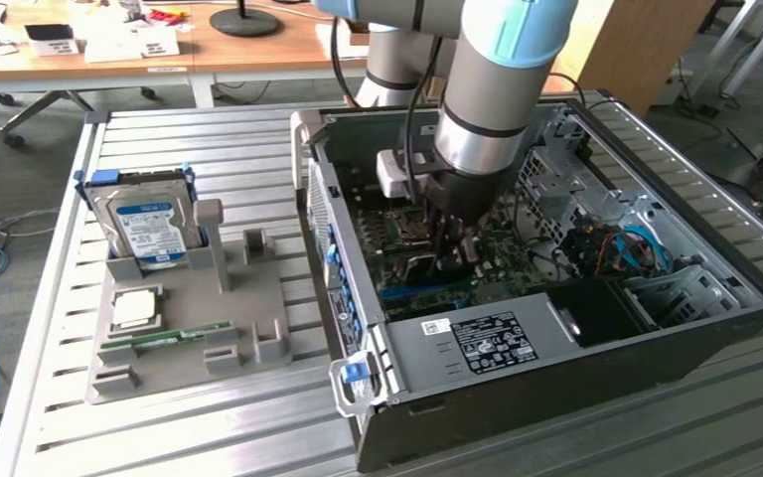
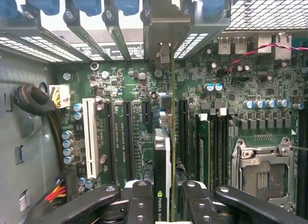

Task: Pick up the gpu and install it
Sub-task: 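Insert the gpu into the slot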

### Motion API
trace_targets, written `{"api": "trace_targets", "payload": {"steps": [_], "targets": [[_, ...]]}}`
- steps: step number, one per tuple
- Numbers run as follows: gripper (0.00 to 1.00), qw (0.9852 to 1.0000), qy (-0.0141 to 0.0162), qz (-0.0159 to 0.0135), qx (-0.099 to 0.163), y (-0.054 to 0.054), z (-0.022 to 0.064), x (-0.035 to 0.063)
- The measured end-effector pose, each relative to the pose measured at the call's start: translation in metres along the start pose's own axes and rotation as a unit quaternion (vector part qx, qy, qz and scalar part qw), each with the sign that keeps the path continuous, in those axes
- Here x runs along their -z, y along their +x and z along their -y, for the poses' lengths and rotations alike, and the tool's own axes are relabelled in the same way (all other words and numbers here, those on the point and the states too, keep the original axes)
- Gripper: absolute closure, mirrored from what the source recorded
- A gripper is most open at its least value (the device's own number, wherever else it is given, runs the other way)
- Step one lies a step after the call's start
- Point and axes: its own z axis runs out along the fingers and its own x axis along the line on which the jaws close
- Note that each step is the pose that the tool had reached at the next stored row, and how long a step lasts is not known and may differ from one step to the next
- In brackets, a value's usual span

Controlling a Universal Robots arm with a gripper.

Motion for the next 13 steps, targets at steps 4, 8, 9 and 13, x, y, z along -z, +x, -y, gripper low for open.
{"api": "trace_targets", "payload": {"steps": [4, 8, 9, 13], "targets": [[0.73, 1.0, -0.0002, -0.0004, 0.0, 0.0002, -0.0006, -0.0017], [0.73, 1.0, 0.0, -0.0001, 0.0, 0.0001, -0.0006, -0.0021], [0.73, 1.0, 0.0, 0.0, 0.0, 0.0001, -0.0007, -0.0021], [0.73, 1.0, 0.0006, 0.0005, 0.0, -0.0001, -0.0006, -0.0009]]}}
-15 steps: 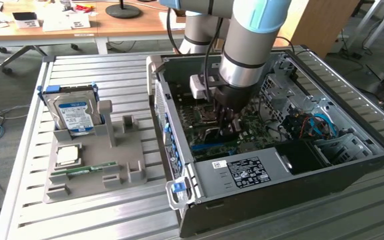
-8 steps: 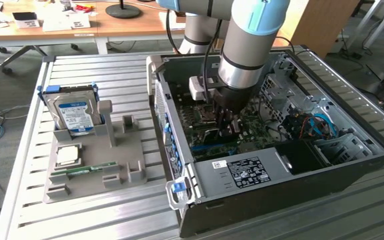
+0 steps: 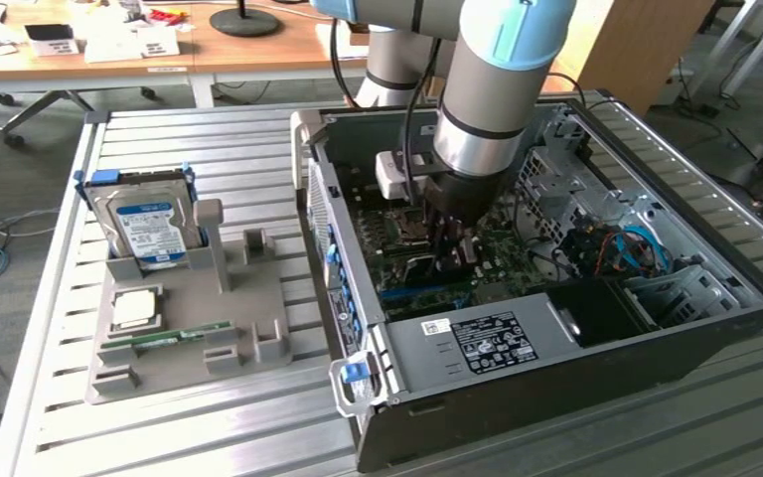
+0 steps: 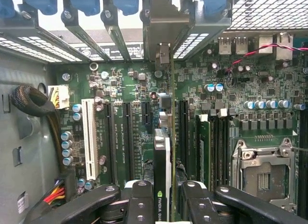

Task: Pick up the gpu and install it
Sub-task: 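Insert the gpu into the slot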

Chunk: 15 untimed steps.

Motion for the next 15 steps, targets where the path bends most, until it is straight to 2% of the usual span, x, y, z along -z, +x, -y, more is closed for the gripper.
{"api": "trace_targets", "payload": {"steps": [15], "targets": [[0.73, 1.0, 0.002, -0.0007, 0.002, 0.0005, -0.0049, -0.0009]]}}
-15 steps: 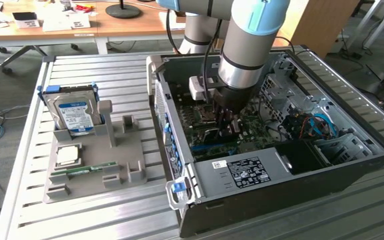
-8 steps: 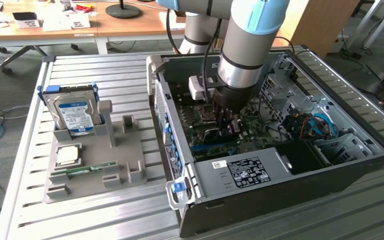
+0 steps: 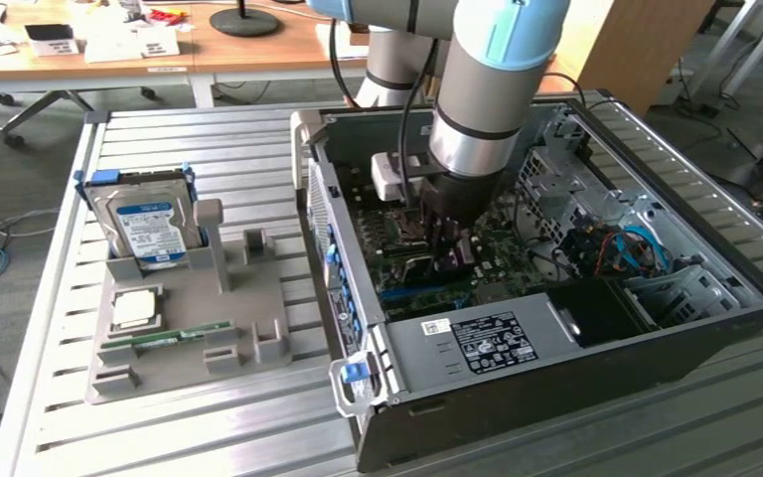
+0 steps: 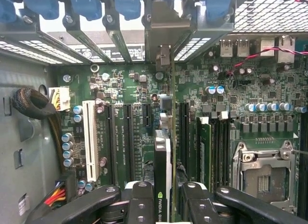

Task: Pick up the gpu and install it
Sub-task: 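Insert the gpu into the slot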

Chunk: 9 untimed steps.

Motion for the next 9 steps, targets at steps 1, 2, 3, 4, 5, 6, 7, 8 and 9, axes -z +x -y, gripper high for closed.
{"api": "trace_targets", "payload": {"steps": [1, 2, 3, 4, 5, 6, 7, 8, 9], "targets": [[0.73, 1.0, 0.0, 0.0001, 0.0, 0.0, -0.0003, -0.0004], [0.73, 1.0, 0.0, 0.0002, 0.0, 0.0, -0.0004, -0.0009], [0.73, 1.0, 0.0003, 0.0007, 0.0, -0.0001, -0.0005, -0.0018], [0.73, 1.0, 0.0002, 0.0005, 0.0, 0.0, -0.0006, -0.0021], [0.73, 1.0, 0.0001, 0.0004, 0.0, 0.0, -0.0007, -0.002], [0.73, 1.0, 0.0001, 0.0004, 0.0, 0.0, -0.0007, -0.0021], [0.73, 1.0, 0.0001, 0.0003, 0.0, 0.0, -0.0008, -0.002], [0.73, 1.0, 0.0001, 0.0003, 0.0, 0.0, -0.0008, -0.002], [0.73, 1.0, 0.0001, 0.0003, 0.0, 0.0, -0.0008, -0.0019]]}}
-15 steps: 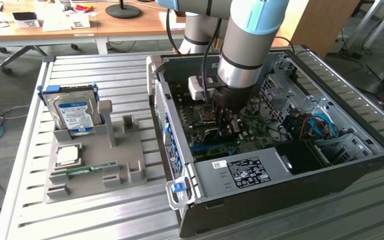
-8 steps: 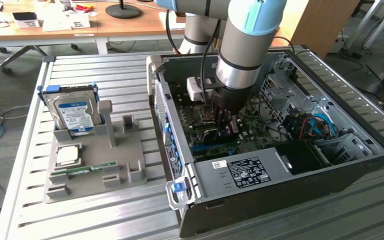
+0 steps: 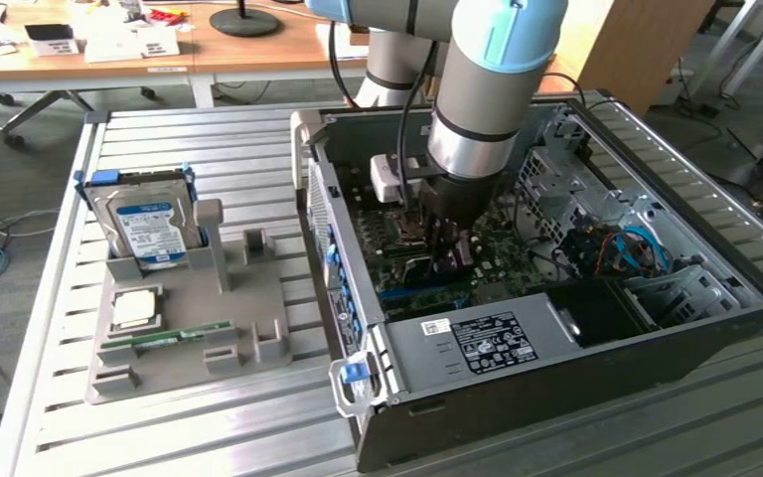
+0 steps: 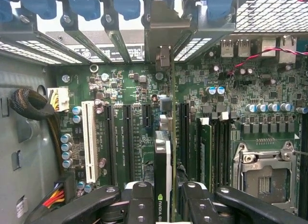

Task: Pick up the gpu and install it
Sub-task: 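Insert the gpu into the slot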

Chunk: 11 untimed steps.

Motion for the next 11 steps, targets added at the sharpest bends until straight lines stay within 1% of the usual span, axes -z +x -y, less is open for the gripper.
{"api": "trace_targets", "payload": {"steps": [11], "targets": [[0.73, 1.0, 0.0, 0.0, 0.0, 0.0, 0.0001, 0.0013]]}}
